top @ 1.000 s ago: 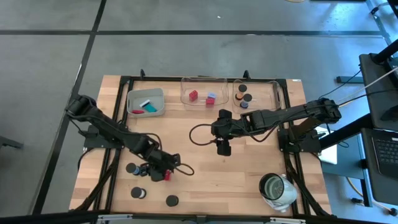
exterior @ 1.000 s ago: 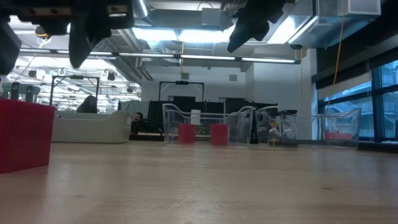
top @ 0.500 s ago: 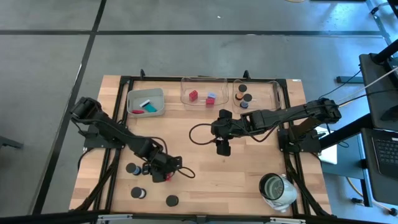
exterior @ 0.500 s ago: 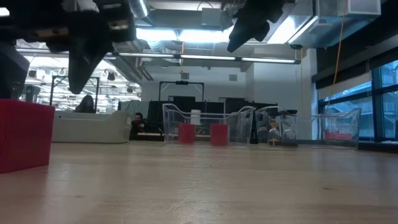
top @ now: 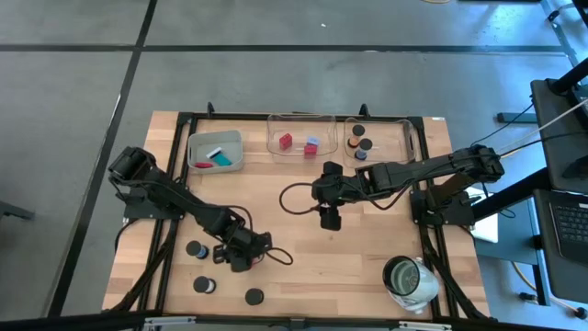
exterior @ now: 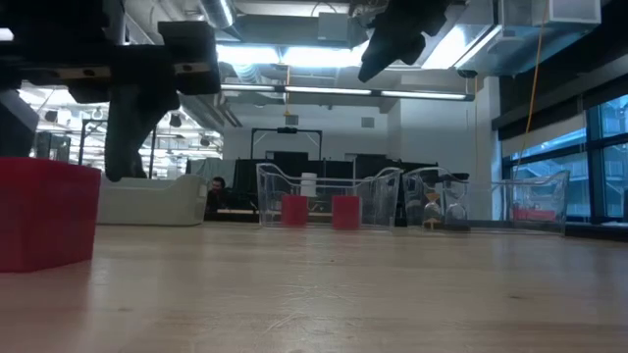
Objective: Pick & Place Office items
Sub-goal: Put the red adapter into the left transparent bin
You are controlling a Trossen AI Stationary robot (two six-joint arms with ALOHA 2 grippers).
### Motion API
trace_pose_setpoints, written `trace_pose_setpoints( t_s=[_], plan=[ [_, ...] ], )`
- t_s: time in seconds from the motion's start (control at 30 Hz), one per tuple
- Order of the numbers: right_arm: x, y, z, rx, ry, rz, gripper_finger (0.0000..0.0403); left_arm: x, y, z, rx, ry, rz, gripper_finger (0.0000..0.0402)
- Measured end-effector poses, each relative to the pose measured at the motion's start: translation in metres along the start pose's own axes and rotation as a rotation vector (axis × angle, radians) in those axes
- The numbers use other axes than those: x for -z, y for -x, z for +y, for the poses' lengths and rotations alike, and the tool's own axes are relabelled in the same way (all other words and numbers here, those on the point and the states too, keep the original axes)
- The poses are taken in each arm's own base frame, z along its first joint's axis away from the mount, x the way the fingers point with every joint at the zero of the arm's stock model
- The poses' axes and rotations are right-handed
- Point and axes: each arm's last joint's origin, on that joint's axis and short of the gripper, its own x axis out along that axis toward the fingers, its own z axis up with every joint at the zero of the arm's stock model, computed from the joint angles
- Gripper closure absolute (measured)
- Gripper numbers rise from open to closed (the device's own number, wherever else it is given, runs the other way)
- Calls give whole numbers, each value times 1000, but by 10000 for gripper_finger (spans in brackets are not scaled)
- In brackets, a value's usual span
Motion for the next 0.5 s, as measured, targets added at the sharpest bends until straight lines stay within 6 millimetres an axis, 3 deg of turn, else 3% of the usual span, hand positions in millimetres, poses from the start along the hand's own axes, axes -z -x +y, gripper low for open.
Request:
trace_pose_setpoints(
  t_s=[0.33, 0.5],
  plan=[
    [0, 0, 0, 0, 39, 0, 140, 1, -11, 0, 35, 149, -3, 236],
    [0, 0, 0, 0, 39, 0, 140, 1, -7, 1, 1, 177, 15, 279]
  ],
)
